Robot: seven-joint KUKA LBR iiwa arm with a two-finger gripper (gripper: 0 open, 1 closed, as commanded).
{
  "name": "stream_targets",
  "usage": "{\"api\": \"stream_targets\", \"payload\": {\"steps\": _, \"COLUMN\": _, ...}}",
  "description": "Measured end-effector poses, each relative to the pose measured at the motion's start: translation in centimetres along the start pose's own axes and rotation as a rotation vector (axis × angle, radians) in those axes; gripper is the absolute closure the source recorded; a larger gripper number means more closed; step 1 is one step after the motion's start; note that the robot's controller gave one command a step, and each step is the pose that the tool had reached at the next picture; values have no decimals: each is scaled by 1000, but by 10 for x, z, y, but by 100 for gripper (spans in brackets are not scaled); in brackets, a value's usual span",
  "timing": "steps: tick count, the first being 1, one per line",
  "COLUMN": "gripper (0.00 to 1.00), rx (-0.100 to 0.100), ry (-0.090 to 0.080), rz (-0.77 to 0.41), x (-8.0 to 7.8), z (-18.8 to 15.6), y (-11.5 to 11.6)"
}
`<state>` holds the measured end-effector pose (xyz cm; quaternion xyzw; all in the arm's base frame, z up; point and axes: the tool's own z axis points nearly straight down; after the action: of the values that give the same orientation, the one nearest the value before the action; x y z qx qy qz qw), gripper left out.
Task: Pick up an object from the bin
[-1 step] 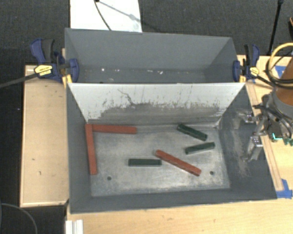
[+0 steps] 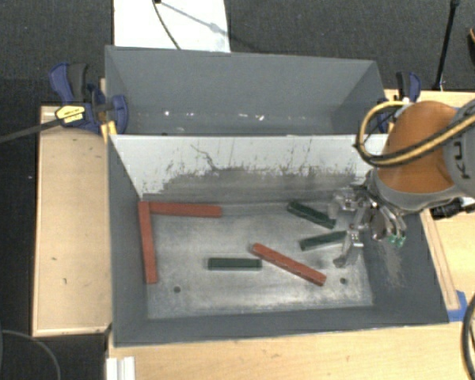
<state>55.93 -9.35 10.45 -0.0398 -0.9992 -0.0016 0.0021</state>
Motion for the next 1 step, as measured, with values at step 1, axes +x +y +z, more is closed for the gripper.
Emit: {"api": "stream_targets", "payload": {"steps": 1, "gripper": 0, "rx": 0, "ry": -3, "rz": -37, "x": 0, "z": 35, "y": 68}}
